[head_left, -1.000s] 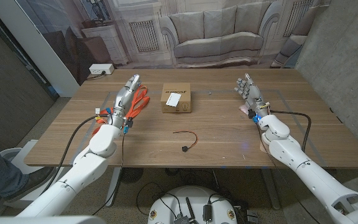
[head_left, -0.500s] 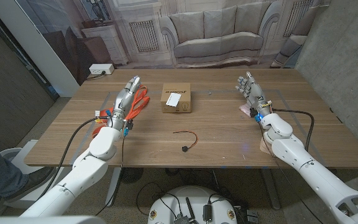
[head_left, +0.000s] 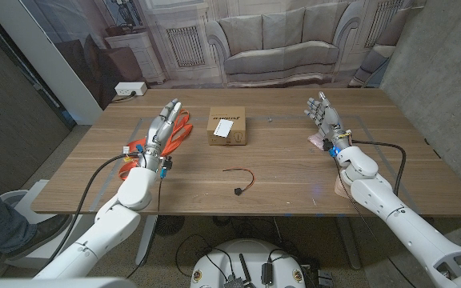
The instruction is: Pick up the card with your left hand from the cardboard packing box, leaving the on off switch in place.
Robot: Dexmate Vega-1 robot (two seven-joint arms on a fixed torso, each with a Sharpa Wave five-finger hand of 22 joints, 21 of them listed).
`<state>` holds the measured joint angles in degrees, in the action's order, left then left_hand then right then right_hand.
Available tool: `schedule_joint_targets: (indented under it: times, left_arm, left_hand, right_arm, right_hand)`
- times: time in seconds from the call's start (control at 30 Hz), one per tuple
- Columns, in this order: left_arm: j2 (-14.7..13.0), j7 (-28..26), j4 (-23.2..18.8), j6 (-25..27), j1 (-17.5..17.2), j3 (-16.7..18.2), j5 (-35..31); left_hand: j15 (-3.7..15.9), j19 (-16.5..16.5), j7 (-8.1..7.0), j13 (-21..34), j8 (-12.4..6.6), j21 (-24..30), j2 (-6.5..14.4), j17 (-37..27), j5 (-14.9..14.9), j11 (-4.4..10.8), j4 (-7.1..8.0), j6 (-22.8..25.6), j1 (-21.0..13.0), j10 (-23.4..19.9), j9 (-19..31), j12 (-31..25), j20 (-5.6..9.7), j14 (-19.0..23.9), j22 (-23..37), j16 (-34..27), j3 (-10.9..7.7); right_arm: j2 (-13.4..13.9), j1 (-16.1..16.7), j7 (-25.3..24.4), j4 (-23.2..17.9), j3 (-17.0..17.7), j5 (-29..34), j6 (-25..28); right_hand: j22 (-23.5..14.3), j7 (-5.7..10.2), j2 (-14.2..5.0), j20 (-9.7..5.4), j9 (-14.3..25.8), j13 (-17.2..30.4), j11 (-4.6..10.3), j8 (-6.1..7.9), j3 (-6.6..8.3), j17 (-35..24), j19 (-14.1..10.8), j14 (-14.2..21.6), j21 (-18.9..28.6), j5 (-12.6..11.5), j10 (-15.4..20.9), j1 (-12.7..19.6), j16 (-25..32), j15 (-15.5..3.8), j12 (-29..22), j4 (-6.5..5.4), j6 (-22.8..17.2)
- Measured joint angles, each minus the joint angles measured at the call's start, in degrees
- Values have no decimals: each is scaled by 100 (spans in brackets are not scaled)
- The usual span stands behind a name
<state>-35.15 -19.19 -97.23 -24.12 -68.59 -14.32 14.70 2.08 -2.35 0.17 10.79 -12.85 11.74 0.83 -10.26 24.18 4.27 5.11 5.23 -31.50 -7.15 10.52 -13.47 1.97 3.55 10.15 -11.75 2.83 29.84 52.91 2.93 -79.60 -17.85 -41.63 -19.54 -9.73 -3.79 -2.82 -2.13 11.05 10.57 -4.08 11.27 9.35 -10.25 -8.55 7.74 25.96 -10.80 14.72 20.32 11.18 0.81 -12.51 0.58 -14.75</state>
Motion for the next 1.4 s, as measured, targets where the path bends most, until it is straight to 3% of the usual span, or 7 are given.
schedule_joint_targets:
  times: [0.87,1.4]
  left_arm:
    - [144,-1032,-347,291,-259,89,-1533]
    - [201,-1631,-536,754,-285,9,-2422]
  left_hand:
    - [22,131,-87,0,-45,0,31,0,89,103,-92,373,-257,-369,0,-33,9,348,0,-29,1]
    - [3,243,-190,0,-88,0,137,15,176,249,-277,598,-604,-573,0,-33,-23,526,0,-27,-88]
  right_arm:
    - [18,53,4,-46,18,-42,15]
    - [37,96,7,-60,59,-66,2]
  right_hand:
    - [0,0,-23,-2,0,0,0,0,-1,0,-43,-1,-64,-2,0,-23,0,0,0,-1,0]
    - [-30,0,-23,-1,0,0,0,0,-9,0,-41,-1,-117,-4,0,-23,0,0,0,39,0]
